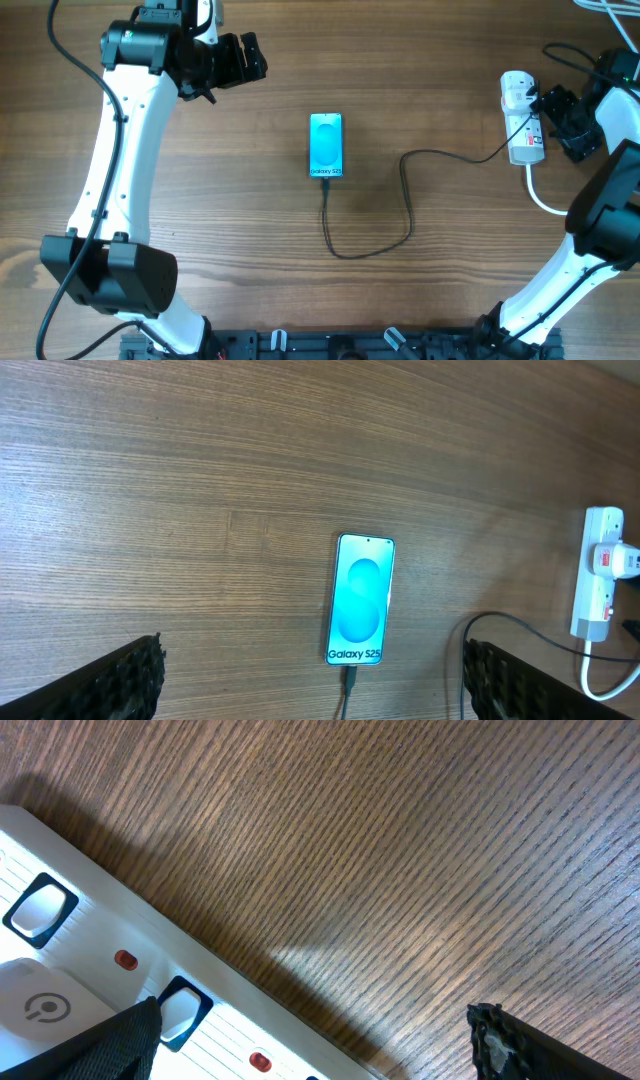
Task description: Plug charger to phone and switch on socket
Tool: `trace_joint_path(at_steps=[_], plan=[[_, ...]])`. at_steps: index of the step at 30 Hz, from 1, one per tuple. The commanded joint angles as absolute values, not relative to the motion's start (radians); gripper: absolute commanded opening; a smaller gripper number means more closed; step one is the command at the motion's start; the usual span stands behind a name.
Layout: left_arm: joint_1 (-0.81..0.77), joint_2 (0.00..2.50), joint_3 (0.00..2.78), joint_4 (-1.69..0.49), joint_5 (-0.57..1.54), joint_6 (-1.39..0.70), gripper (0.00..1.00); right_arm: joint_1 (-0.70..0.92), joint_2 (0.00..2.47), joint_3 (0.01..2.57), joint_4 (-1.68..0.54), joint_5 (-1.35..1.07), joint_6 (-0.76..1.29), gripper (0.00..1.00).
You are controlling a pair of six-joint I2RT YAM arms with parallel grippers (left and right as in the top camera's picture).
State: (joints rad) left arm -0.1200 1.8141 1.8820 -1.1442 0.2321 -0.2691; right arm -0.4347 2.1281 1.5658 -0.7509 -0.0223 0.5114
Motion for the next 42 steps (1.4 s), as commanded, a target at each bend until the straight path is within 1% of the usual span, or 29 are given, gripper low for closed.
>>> trace_joint_path(at_steps=[1,13,23,26,30,33,37,41,42], plan=[[-0.115,1.821,1.880,-1.142,0.226,-0.277,1.00,-0.410,2.157,1.557,-0.753,-0.051,0.488,1.00],[-0.115,1.821,1.880,-1.142,0.226,-0.277,1.00,-0.408,2.159,1.557,-0.760,-0.050,0.497,1.00],[-0.115,1.821,1.880,-1.142,0.226,-0.277,1.00,-0.403,2.209,1.557,-0.775,-0.063,0.496,1.00],[-0.115,1.821,1.880,-1.142,0.226,-0.277,1.00,-0.413,2.195,1.590,-0.849,-0.070,0.499,1.00],[-0.115,1.821,1.880,-1.142,0.226,-0.277,1.00,-0.446,2.074,1.605,-0.933,-0.069,0.526,1.00],[-0.115,1.821,1.880,-1.142,0.226,-0.277,1.00,-0.459,1.959,1.604,-1.050,-0.070,0.527,1.00],[-0.115,1.821,1.880,-1.142,0.226,-0.277,1.00,-0.459,1.810,1.604,-1.168,-0.134,0.514,1.00],[-0.115,1.821,1.880,-1.142,0.226,-0.277,1.00,-0.431,1.591,1.552,-1.203,-0.171,0.434,1.00],[-0.115,1.821,1.880,-1.142,0.226,-0.277,1.00,-0.400,1.490,1.509,-1.201,-0.175,0.415,1.00]])
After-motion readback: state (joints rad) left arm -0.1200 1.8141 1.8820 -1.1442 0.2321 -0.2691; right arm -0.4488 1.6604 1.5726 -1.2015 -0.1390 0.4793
